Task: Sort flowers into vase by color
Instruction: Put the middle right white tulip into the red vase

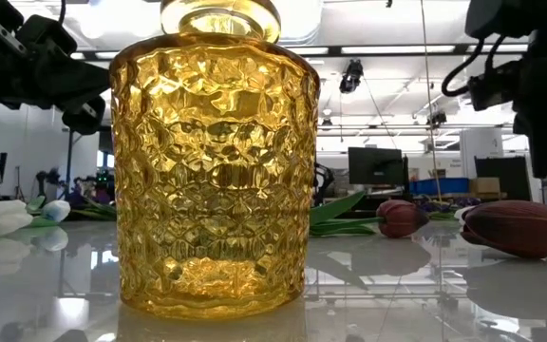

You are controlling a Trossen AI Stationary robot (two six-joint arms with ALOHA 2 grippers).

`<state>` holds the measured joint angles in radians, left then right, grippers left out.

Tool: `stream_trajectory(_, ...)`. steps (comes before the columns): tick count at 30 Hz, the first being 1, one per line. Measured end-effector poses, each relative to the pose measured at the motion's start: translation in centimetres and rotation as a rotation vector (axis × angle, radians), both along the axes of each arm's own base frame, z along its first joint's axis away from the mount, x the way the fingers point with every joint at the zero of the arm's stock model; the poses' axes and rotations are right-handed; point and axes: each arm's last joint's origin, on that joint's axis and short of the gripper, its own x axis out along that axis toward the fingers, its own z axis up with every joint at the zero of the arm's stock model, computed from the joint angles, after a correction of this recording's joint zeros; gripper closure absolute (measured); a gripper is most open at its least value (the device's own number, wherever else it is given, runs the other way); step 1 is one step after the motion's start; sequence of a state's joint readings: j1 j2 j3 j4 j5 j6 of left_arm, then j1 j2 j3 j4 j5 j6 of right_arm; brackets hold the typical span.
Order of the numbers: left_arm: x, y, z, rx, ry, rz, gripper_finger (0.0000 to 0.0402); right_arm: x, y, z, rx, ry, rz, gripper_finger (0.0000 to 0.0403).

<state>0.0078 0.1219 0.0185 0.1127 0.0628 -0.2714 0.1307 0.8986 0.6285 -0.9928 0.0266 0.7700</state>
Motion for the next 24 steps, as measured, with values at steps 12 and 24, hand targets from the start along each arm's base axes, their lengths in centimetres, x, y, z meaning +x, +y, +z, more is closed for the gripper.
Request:
stream_trajectory(12,0.0,0.0,0.0,0.000,0.000,0.000,0.0402,1.8,-2.4,-2.3,-0.179,0.061,-0.289,0.0199)
stream_trajectory(24,0.0,0.0,0.0,0.000,0.001,0.000,0.0402,4.3,-3.2,-6.4,-0.073,0.227,-0.280,0.0278)
